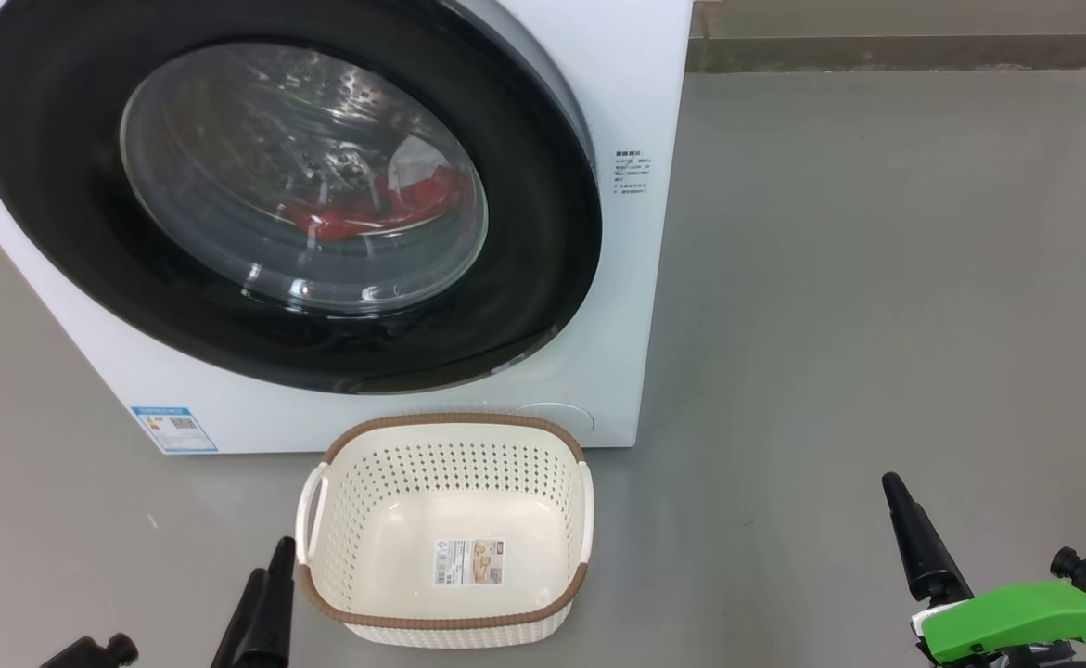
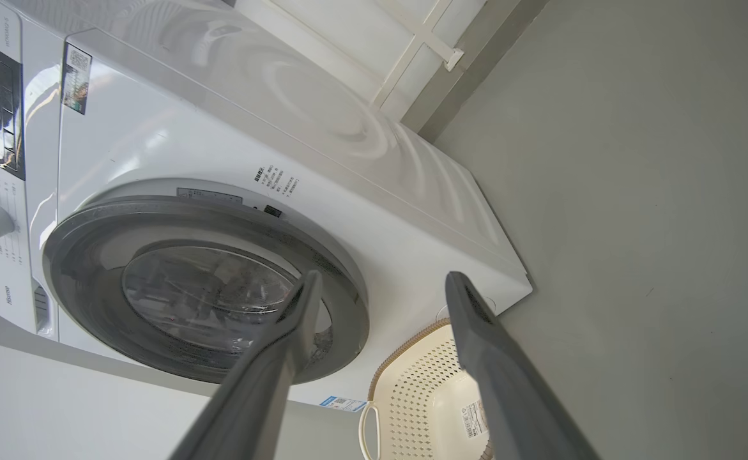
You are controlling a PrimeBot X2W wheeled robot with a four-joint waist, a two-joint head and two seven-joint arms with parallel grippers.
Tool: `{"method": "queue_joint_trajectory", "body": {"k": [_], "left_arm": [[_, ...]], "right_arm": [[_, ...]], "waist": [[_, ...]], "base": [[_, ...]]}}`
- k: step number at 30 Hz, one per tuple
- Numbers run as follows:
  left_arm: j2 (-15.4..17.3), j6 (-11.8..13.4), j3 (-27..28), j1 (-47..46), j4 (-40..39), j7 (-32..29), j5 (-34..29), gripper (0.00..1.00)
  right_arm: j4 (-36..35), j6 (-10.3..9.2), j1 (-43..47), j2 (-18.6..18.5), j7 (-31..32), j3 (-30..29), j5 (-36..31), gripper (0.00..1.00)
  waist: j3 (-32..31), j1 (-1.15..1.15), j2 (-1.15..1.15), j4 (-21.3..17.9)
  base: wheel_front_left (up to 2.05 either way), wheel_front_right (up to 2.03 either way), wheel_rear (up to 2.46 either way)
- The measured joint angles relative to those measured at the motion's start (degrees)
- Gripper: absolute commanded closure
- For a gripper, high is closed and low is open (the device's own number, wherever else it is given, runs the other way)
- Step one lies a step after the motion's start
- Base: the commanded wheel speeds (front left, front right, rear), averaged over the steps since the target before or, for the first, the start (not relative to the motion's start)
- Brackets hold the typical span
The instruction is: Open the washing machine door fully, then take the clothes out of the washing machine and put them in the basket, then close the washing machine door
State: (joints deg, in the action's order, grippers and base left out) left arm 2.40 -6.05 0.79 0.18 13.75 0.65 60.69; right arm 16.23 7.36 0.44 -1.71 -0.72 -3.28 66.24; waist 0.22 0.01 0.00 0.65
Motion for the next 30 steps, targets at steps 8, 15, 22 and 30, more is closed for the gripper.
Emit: {"method": "queue_joint_trajectory", "body": {"k": [8,15,22,30], "left_arm": [[0.46,0.52,-1.07,0.22,-0.79,1.23,-5.75,0.0],[0.82,0.82,-1.87,0.81,-1.65,2.48,-10.73,0.0],[1.14,1.14,-2.49,1.08,-2.49,3.49,-15.34,0.0],[1.46,1.48,-3.13,1.2,-3.28,5.01,-21.05,0.0]], "right_arm": [[-0.52,0.0,0.66,-0.27,-1.41,0.76,-4.97,0.0],[-0.88,0.0,0.86,-0.46,-2.41,1.26,-9.37,0.0],[-1.25,0.0,1.8,-0.7,-3.47,1.71,-13.47,0.0],[-1.8,0.0,1.82,-0.96,-4.93,2.19,-17.92,0.0]], "waist": [[-0.02,0.0,0.0,0.07],[-0.06,0.0,0.0,0.28],[-0.21,0.0,0.0,0.46],[-0.19,0.0,0.0,0.55]], "base": [[0.0,0.0,0.0],[0.0,0.0,0.0],[0.0,0.0,0.0],[0.0,0.0,0.0]]}}
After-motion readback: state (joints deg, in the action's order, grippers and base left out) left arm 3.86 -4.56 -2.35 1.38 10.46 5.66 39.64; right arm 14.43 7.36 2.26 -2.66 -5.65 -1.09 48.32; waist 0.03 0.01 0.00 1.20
